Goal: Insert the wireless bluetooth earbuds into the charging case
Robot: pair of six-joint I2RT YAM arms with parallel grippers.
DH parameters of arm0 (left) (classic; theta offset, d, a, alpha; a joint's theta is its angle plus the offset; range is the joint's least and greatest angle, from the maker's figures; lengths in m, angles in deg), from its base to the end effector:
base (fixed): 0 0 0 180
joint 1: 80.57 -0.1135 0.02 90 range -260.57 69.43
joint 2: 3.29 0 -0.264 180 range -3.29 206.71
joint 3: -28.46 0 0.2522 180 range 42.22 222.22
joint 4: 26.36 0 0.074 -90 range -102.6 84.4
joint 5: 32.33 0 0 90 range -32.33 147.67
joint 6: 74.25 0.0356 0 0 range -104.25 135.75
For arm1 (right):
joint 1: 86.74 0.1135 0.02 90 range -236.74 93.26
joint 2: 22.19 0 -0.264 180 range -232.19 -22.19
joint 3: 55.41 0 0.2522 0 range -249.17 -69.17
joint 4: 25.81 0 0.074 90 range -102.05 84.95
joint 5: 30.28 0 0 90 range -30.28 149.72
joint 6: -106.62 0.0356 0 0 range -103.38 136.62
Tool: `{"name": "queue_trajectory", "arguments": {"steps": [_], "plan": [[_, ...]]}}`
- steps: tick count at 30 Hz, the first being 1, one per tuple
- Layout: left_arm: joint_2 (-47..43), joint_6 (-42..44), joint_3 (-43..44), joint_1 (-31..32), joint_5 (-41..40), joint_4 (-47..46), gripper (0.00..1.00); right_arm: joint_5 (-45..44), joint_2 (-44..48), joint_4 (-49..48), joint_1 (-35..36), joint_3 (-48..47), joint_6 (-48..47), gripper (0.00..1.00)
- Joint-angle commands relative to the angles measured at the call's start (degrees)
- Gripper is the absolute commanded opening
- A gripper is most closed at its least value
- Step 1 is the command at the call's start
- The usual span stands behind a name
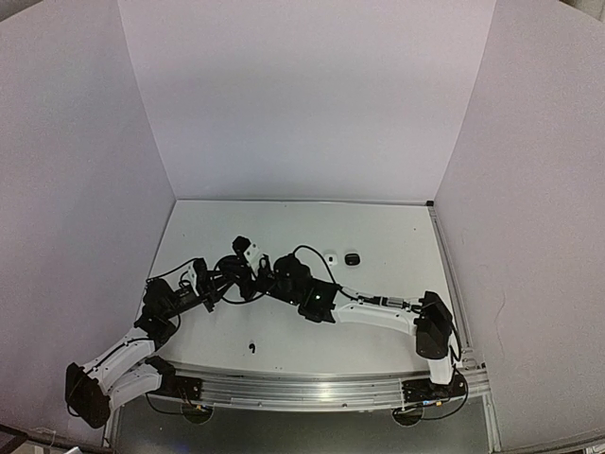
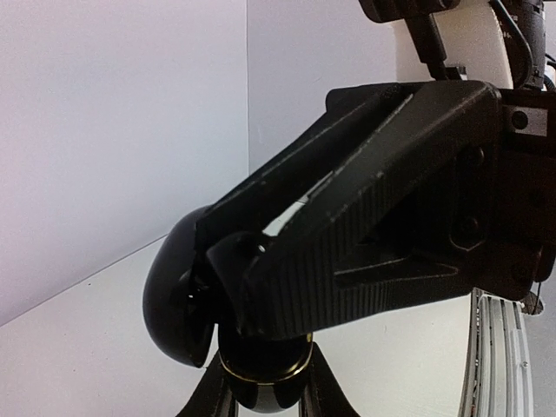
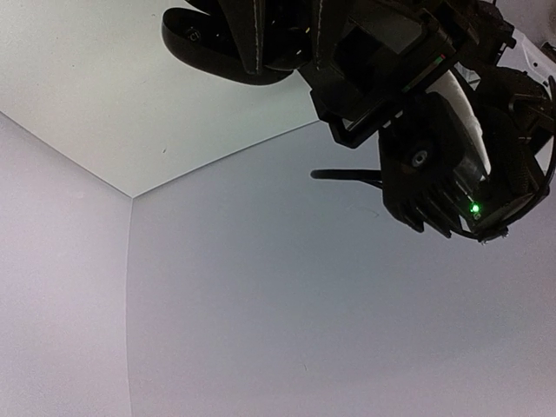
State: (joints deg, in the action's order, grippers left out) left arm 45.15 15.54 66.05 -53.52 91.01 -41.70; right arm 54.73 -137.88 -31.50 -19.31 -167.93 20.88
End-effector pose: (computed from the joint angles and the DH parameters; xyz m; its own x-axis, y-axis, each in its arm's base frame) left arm 0.1656 -0.1065 0.2717 0.0665 -0.0374 -0.9971 0.8682 0.4947 0.0394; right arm 0.1931 0.4565 0.3423 -0.0490 0.0749 -0.9960 -0.8854 0.4583 0.0780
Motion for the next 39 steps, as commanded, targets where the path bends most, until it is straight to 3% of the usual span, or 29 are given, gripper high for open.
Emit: {"name": "queue_trajectory", "arguments": {"steps": [1,13,22,33,39], "plan": [[-0.41,-0.83,0.09,0.28,-2.31,-6.23,0.00,1.86,2.53,-0.50,-0.98,0.68,-0.46,0.00],[-0.63,-7.68,-0.59,0.28,-3.38,-8.97,0.00,11.86,0.49,-5.08,-4.15,5.00,2.38,0.00],[-0.36,-5.39,-0.07,0.28,-1.76,-8.15,0.00,18.56,-2.69,-5.66,-5.44,2.31,4.51,0.00],[-0.04,-5.50,0.45,0.28,-0.70,-6.15,0.00,21.60,-4.57,-6.56,-5.36,-2.26,6.61,0.00],[-0.41,-4.62,0.43,0.28,-0.95,-6.18,0.00,19.66,-4.05,-6.57,-5.41,-0.01,6.01,0.00]]}}
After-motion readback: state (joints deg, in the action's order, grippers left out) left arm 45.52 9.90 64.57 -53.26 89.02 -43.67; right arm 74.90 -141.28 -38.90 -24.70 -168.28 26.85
